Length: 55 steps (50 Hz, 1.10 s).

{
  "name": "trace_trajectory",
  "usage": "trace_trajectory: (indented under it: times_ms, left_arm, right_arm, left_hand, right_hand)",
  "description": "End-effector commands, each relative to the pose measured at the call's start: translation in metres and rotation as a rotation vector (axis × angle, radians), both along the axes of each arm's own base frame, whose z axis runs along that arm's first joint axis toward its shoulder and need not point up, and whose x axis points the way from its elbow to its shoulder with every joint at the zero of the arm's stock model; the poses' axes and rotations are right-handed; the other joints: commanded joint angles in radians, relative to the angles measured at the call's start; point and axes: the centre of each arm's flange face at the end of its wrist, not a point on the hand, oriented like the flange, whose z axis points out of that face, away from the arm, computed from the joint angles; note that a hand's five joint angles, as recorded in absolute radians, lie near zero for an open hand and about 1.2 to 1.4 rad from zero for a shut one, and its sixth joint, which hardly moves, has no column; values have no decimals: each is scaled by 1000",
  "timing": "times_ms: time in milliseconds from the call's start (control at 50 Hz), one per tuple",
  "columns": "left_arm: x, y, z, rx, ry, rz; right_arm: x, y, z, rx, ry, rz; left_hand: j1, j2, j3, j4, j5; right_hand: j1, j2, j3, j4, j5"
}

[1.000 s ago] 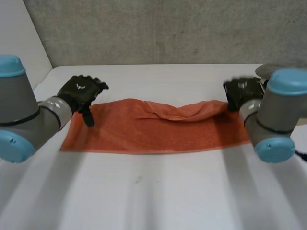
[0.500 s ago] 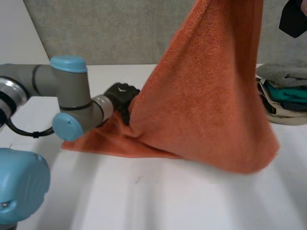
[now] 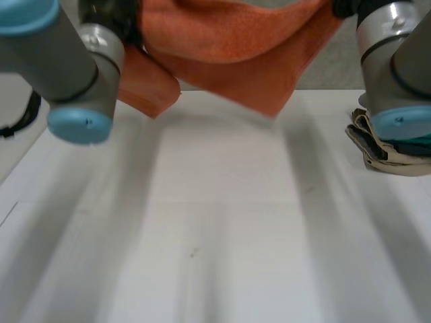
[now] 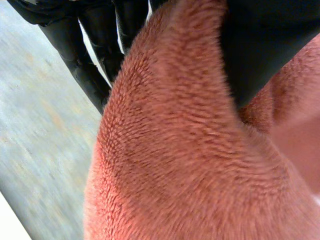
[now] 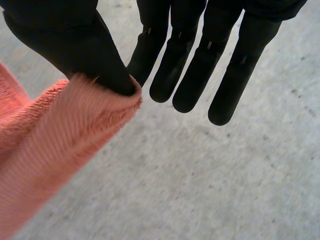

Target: Fold the laundry.

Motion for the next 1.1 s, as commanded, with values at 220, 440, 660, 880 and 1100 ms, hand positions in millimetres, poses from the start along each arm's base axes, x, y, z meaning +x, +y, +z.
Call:
trace_trajectory:
  times_ms: [220,440,660,880,1100]
  left_arm:
    - [17,67,-196,656,-335,-23]
    - [46,50,-134,695,-212,-36]
    - [80,-8,-126,668,-312,-28]
    - [95,-13,-168,844,-465,-55]
    - [76,-7,-189,840,-533,-95]
  right_arm:
    - [-2,21,-186,442,264,59]
    - [-14,24,-210,503,340,33]
    - [-19,24,-197,473,368,27]
    - [-26,18,-189,449,433,34]
    - [-18,11,-188,425,447,44]
  left_hand:
    - [-260,-295,-282,-291,-222]
    - [-984,-1019,-1006,-1015,-946]
    - [-951,-986,-973,-982,-913]
    - [-795,-830,-817,-826,-757]
    - [238,203,216,207,276]
  right_hand:
    - [254,214,208,198,233]
    - [254,214,208,198,233]
    - [254,214,208,198,233]
    - [254,214,208,198,233]
    - [254,214,208,198,233]
